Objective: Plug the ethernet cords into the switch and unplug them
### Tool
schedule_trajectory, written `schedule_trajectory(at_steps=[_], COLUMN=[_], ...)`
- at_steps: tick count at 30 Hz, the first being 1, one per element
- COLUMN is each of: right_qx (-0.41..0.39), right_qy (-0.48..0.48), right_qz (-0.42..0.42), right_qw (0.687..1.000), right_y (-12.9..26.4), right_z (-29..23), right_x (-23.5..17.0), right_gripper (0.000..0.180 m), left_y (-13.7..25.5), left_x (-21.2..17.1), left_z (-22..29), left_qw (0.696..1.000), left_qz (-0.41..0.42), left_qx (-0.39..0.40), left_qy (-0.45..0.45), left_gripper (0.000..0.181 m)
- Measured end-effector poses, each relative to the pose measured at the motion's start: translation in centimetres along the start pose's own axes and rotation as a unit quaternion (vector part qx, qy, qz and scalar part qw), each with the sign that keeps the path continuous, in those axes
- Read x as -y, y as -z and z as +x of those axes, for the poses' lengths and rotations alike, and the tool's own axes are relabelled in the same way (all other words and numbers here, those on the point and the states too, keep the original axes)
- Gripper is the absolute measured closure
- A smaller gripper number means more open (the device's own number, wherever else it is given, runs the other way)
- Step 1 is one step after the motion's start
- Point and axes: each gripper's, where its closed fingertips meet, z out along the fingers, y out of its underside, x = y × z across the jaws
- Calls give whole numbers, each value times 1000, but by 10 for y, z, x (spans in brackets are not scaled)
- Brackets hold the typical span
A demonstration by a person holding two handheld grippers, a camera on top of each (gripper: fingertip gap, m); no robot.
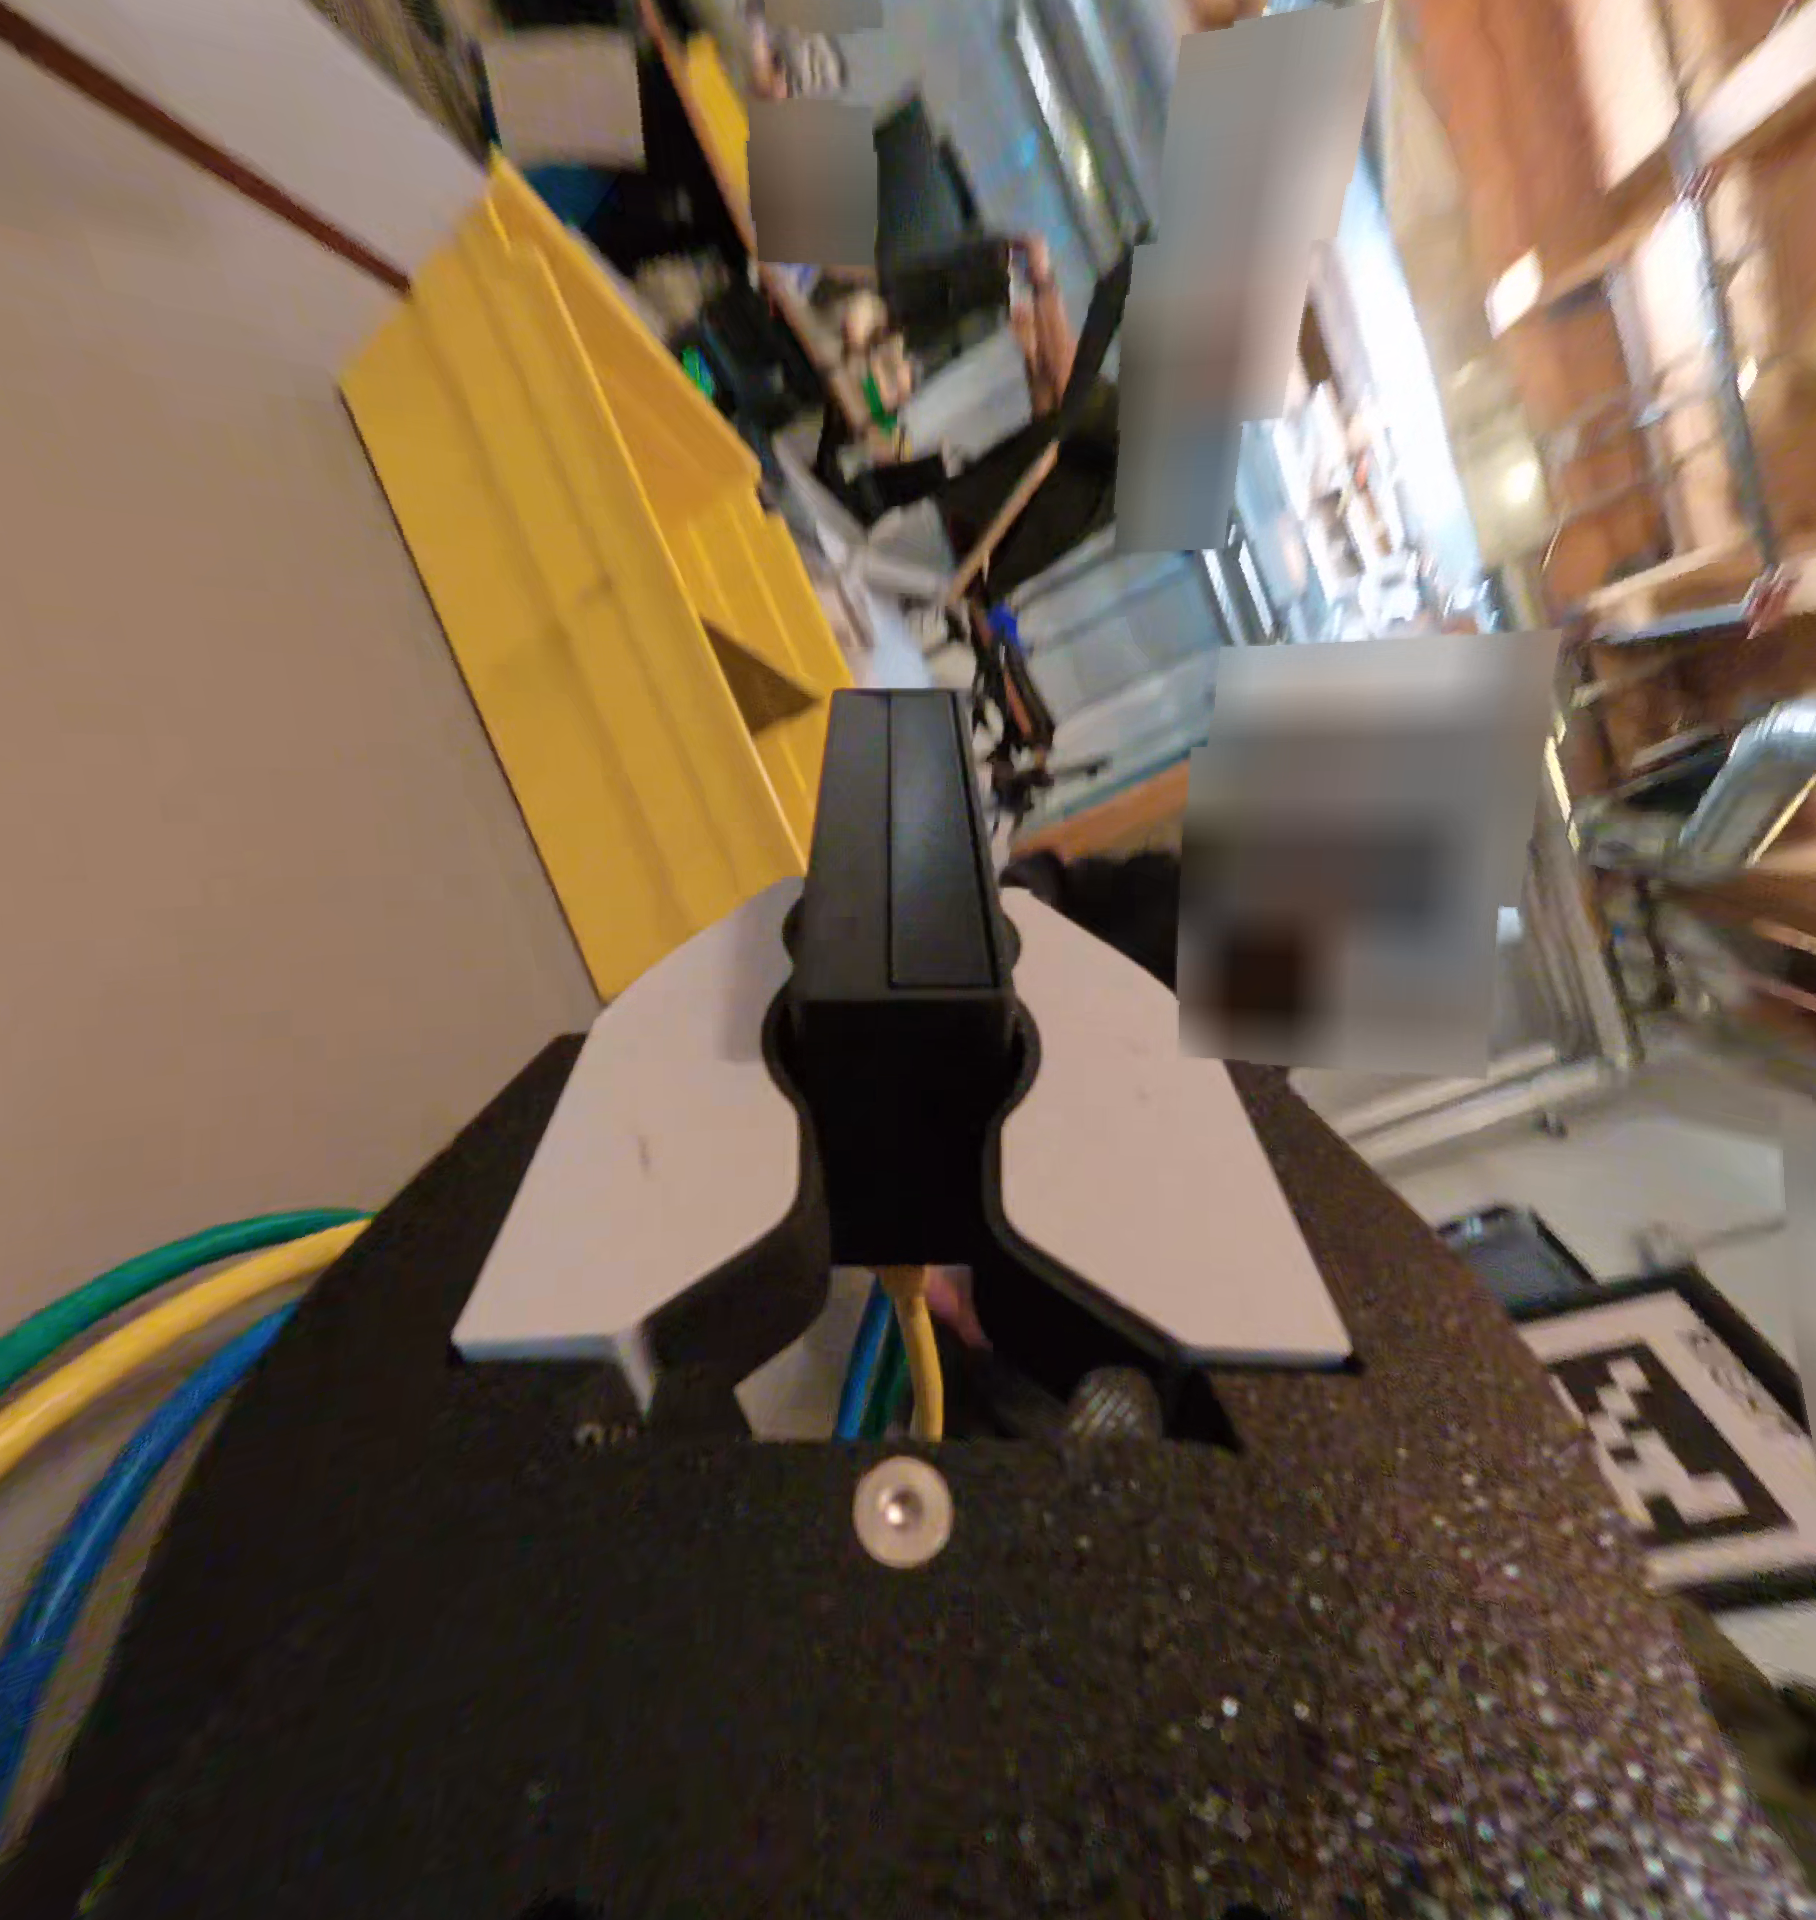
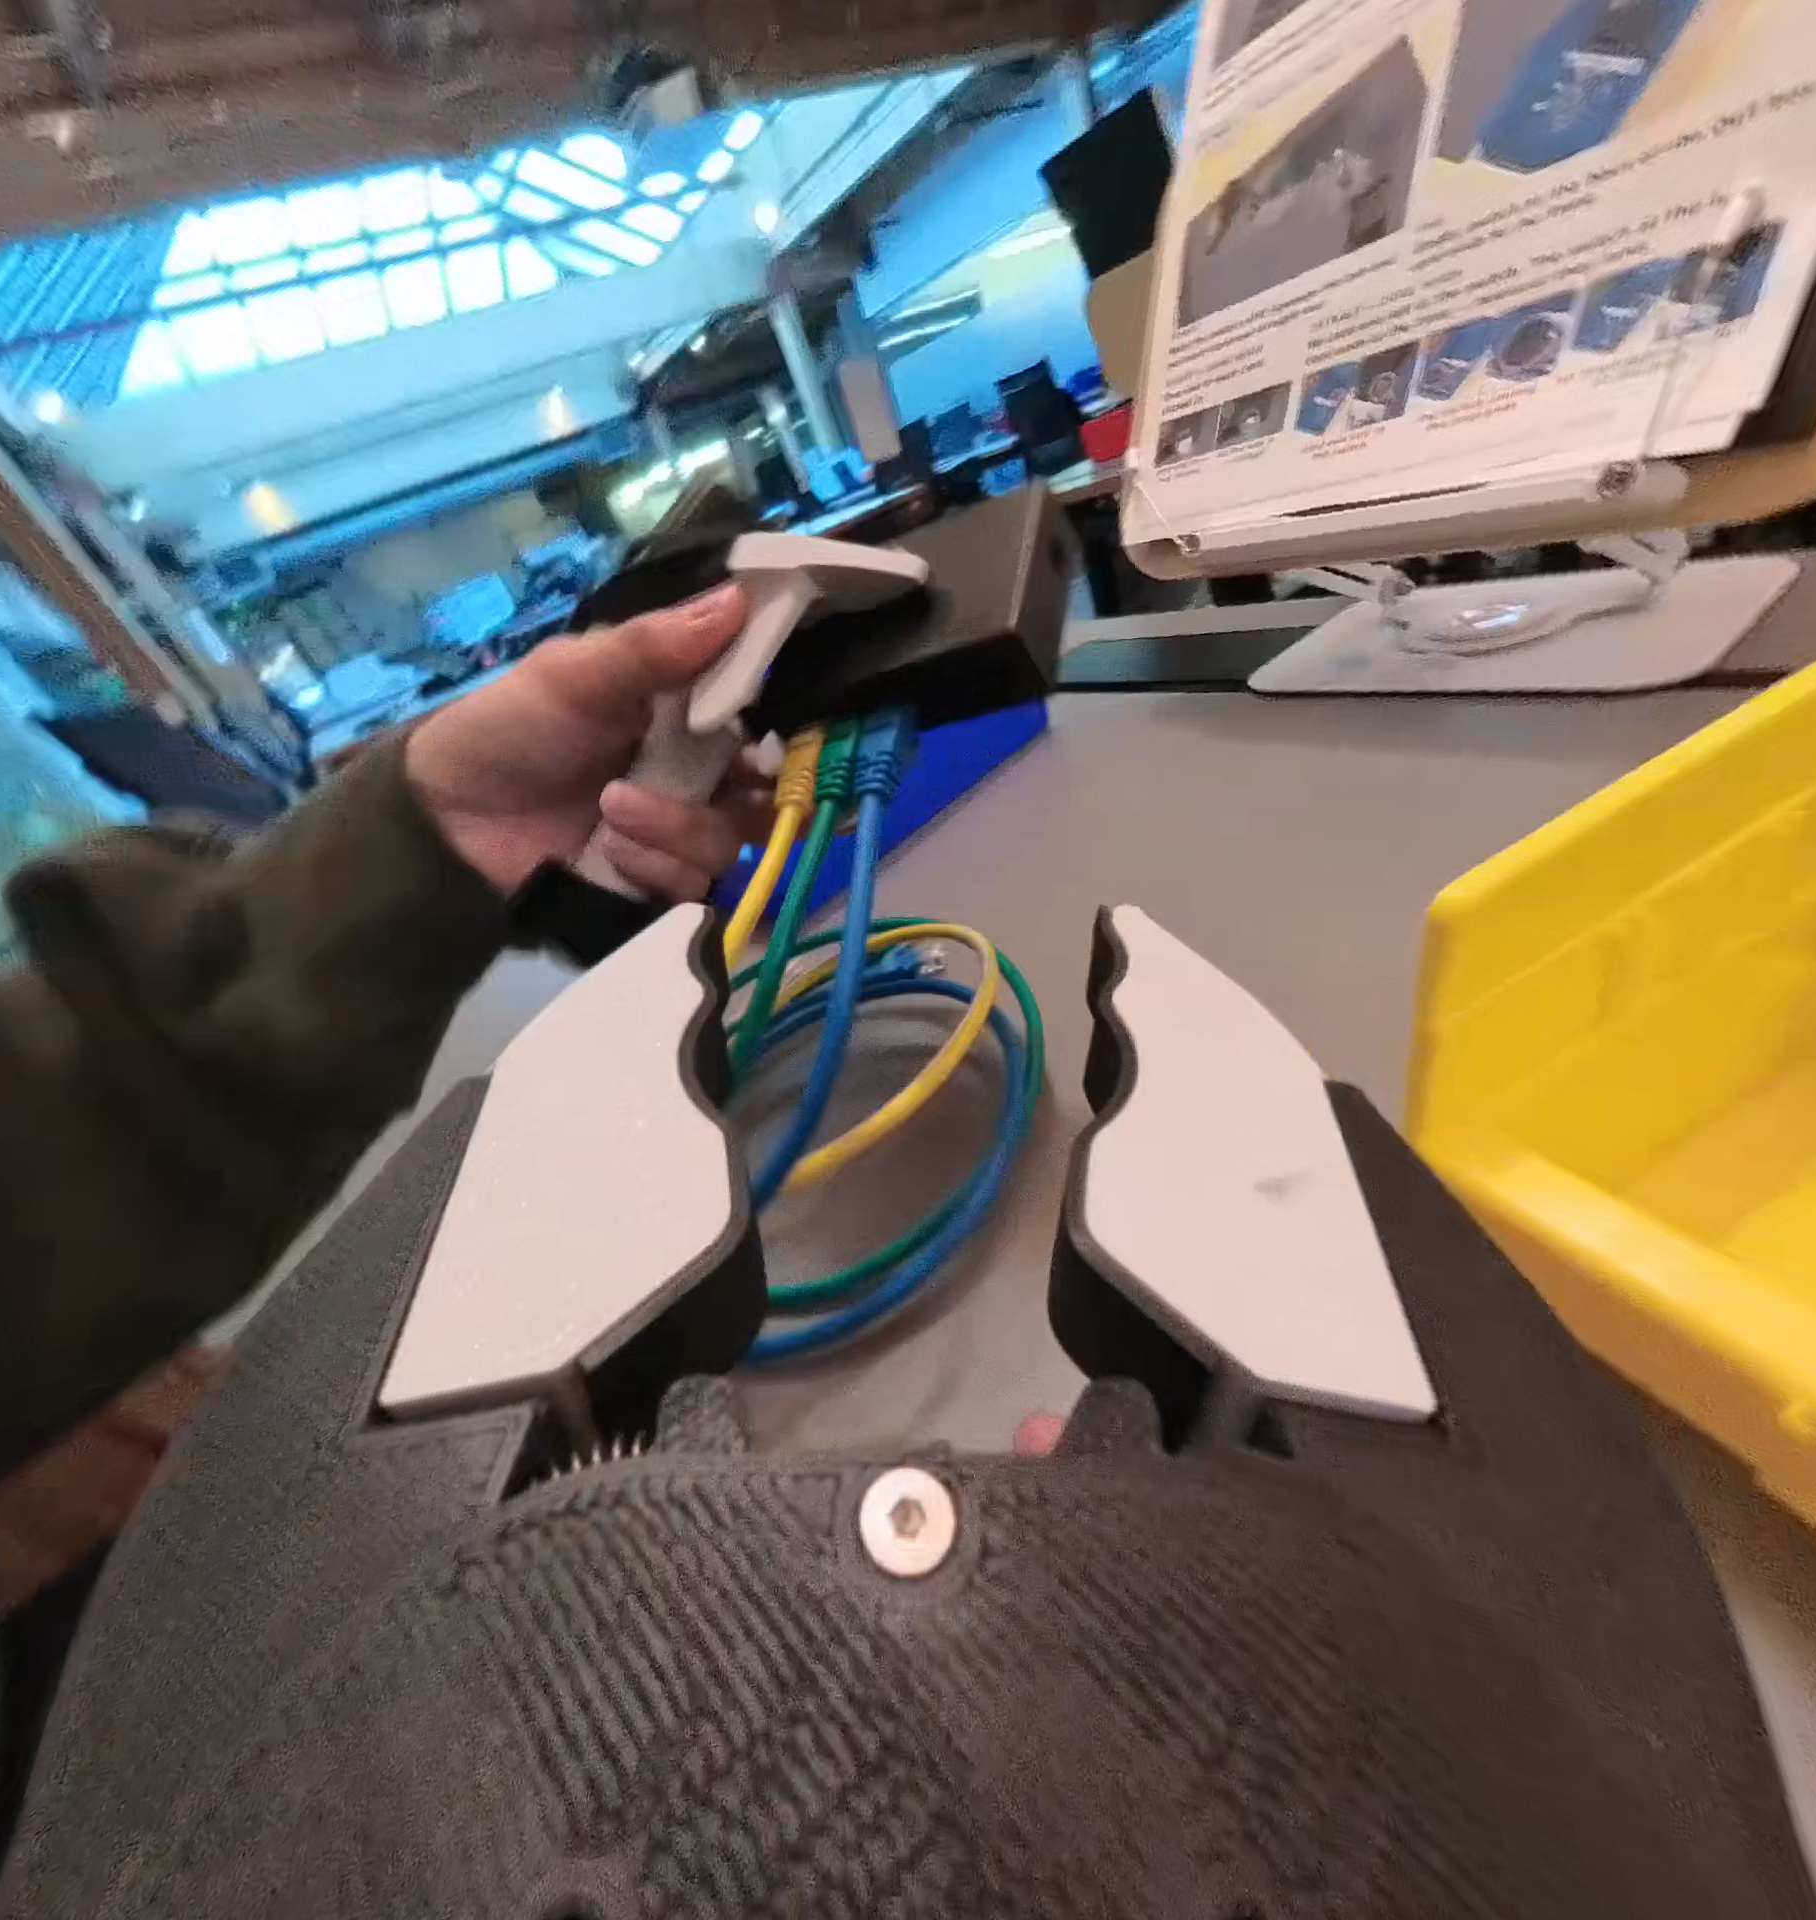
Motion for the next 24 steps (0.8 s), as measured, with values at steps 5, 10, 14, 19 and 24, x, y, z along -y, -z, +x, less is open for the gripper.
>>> schedule_trajectory(at_steps=[5, 10, 14, 19, 24], right_qx=[-54, -19, 34, 143, 206], right_qy=[99, 213, 213, 180, 185], right_qz=[-68, -77, -79, -83, -129], right_qw=[991, 974, 973, 970, 952], right_y=[-24, -21, -6, 14, 31], right_z=[-11, -27, -26, -42, -47], right_x=[-33, -33, -22, -18, -29], right_gripper=[94, 156, 168, 169, 169], left_y=[13, 16, 16, 27, 40], left_x=[-2, -17, -41, -74, -91], left_z=[9, 22, 40, 56, 56], left_qw=[987, 985, 991, 968, 925], left_qz=[155, 163, 64, -72, -180], left_qx=[-31, -30, -62, -115, -135], left_qy=[20, -37, -104, -209, -306], left_gripper=[152, 151, 151, 149, 137])
